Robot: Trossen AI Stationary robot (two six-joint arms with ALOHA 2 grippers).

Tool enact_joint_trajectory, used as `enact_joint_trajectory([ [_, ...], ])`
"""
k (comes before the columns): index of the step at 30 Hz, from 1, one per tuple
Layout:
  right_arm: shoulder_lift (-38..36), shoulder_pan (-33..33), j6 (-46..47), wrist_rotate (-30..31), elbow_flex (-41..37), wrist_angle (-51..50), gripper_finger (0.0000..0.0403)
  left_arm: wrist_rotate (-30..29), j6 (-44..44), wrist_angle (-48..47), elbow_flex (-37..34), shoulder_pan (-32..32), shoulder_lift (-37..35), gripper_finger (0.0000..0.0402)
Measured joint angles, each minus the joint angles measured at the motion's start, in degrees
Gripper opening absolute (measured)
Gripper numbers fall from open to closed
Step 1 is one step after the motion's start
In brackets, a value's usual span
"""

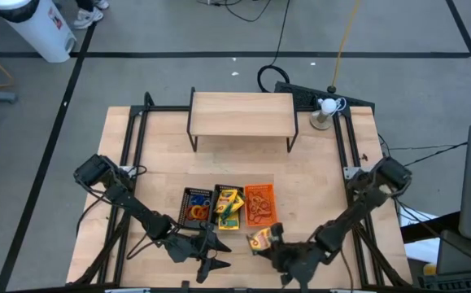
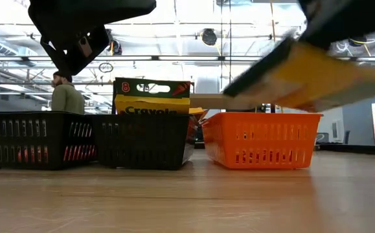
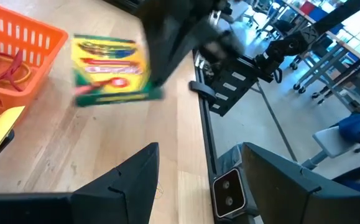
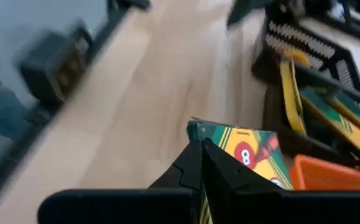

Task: Pick & Place Office Desk Supplies
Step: Put the crayon box into the right black bin

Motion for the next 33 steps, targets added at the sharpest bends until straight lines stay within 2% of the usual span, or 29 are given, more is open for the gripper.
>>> enact_joint_trajectory([
  [6,-4.9,2.0,-2.5,4.3,0.0,2.5,0.0,0.0,-0.1,-0.1,0.0,0.0,0.0,0.023],
  [11,-6.2,1.8,-6.6,3.9,0.0,2.0,0.0,-0.4,0.4,0.0,0.0,0.0,0.0,0.023],
  [14,-6.3,-0.2,-8.8,-2.3,0.0,1.3,0.0,-2.5,3.8,0.0,0.0,0.1,0.0,0.023],
  [18,-6.2,-4.4,-11.6,-9.9,0.0,-0.1,0.0,-11.6,5.7,0.3,0.0,0.2,0.0,0.023],
  [23,-6.3,-10.5,-14.7,-18.7,0.0,-0.6,0.0,-16.8,13.5,-1.5,0.0,0.0,-2.1,0.023],
  [28,-6.3,-15.1,-17.9,-25.4,0.0,-0.5,0.0,-18.0,13.8,-15.9,0.0,-1.3,-10.5,0.023],
  [30,-6.3,-16.7,-19.3,-27.6,0.0,-0.4,0.0,-20.5,12.2,-23.2,-0.4,-2.6,-14.4,0.023],
  [33,-6.3,-19.0,-21.0,-30.5,0.0,-0.6,0.0,-25.9,10.1,-29.2,-2.6,-4.8,-19.1,0.023],
])
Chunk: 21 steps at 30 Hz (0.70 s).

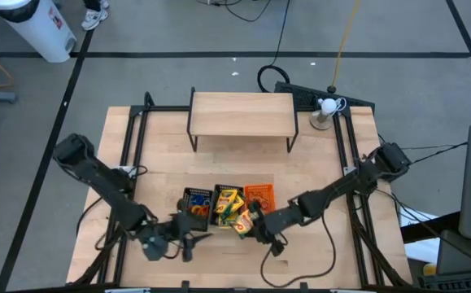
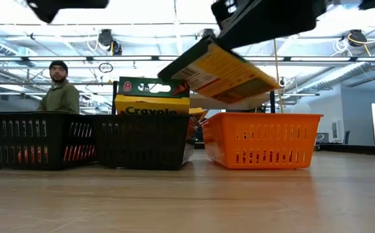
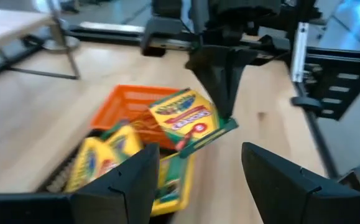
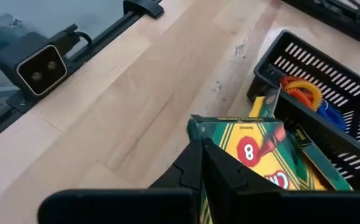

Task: Pick & Place Office Desk Supplies
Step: Put the crayon box into the right black bin

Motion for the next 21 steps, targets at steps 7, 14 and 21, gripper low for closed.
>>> enact_joint_trajectory([
  [7,0.0,-5.5,-0.7,-5.7,0.0,-1.1,0.0,-4.1,-1.9,4.2,-11.5,-3.6,-6.2,0.023],
  [14,0.0,-7.6,-2.4,-5.8,4.7,-8.9,0.0,0.0,-1.4,19.6,-24.2,-3.7,-7.4,0.023],
  [21,-0.1,-9.3,-6.1,-5.7,11.9,-17.3,0.0,3.5,-1.6,29.1,-30.9,-3.2,-7.3,0.023],
])
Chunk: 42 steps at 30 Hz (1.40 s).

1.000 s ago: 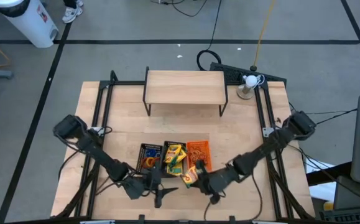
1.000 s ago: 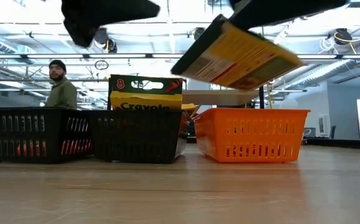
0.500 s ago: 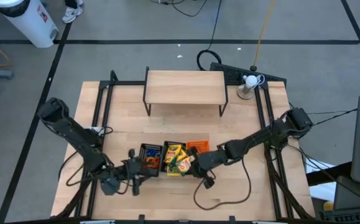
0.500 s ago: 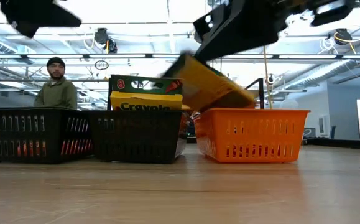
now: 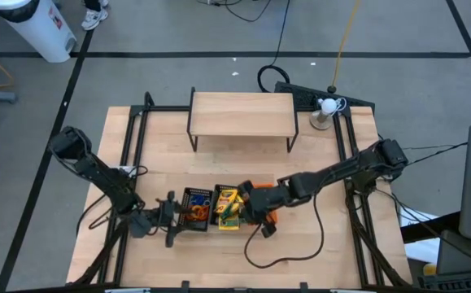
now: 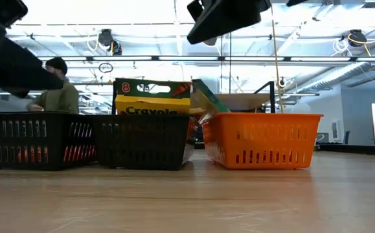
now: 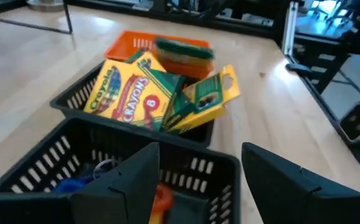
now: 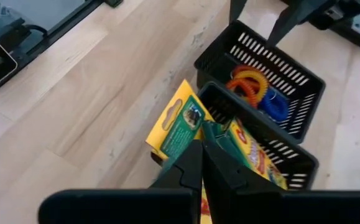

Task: Pick & Place Office Desk Supplies
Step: Put the crayon box into the right black bin

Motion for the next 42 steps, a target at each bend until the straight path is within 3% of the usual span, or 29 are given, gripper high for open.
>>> enact_joint_trajectory([
  [9,0.0,-0.5,3.5,-0.2,1.7,-4.7,0.0,0.5,-0.4,0.6,0.0,0.5,0.0,0.023],
  [14,0.0,0.3,6.8,-2.1,1.7,-7.6,0.0015,0.5,-5.4,0.6,0.0,0.5,0.0,0.023],
  [21,0.0,1.0,14.1,-6.5,1.7,-7.2,0.01,0.5,-10.8,2.4,0.0,0.5,0.0,0.023],
  [29,0.0,2.4,18.4,-7.3,1.7,-2.9,0.021,2.2,-9.5,5.2,0.0,0.5,0.0,0.023],
  [34,1.7,4.6,16.3,-0.8,1.1,0.7,0.0232,2.6,-9.1,5.2,0.0,0.5,0.0,0.023],
  [42,7.4,9.5,18.1,19.6,-0.6,1.2,0.021,4.5,-10.4,5.9,0.0,0.5,0.0,0.023],
])
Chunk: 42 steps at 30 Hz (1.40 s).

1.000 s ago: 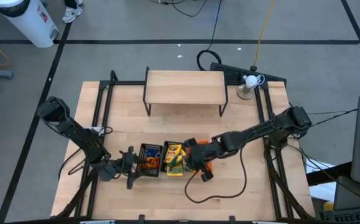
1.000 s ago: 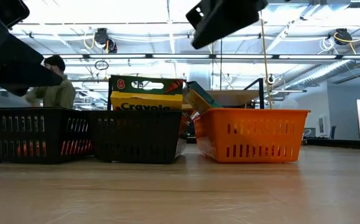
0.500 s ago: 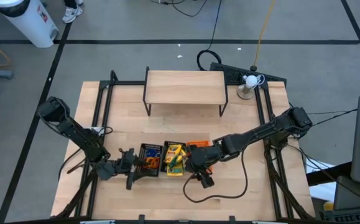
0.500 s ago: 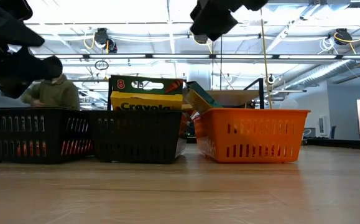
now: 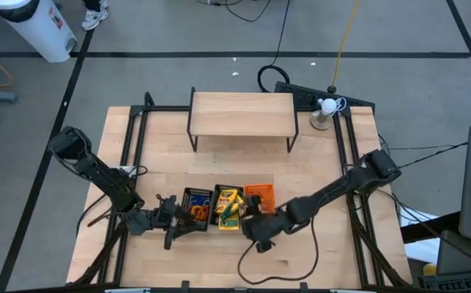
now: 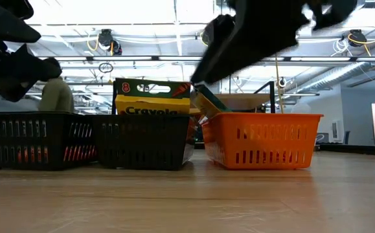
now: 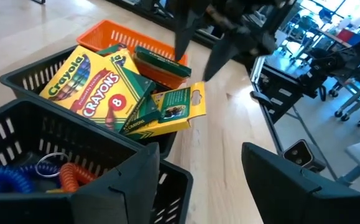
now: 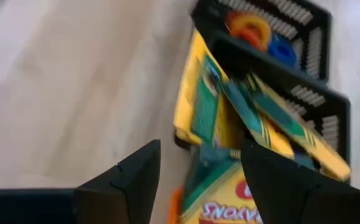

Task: Pick & Place Office Desk Supplies
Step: Put the crayon box into the right black bin

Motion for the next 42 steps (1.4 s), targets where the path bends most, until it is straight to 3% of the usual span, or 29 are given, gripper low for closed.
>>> enact_joint_trajectory([
  [11,1.2,2.1,9.7,12.0,0.0,-1.5,0.0207,0.1,0.5,0.3,0.0,0.0,0.0,0.023],
  [23,1.8,6.4,20.4,12.4,0.0,1.0,0.0208,2.1,0.5,0.2,0.0,-0.1,0.0,0.023],
  [35,4.3,13.0,23.0,25.3,0.0,1.7,0.0208,4.6,0.1,0.1,0.0,-0.1,0.0,0.023],
  [42,7.8,12.1,23.0,26.6,0.0,1.8,0.0208,4.5,0.0,0.2,0.0,0.0,0.0,0.023],
])
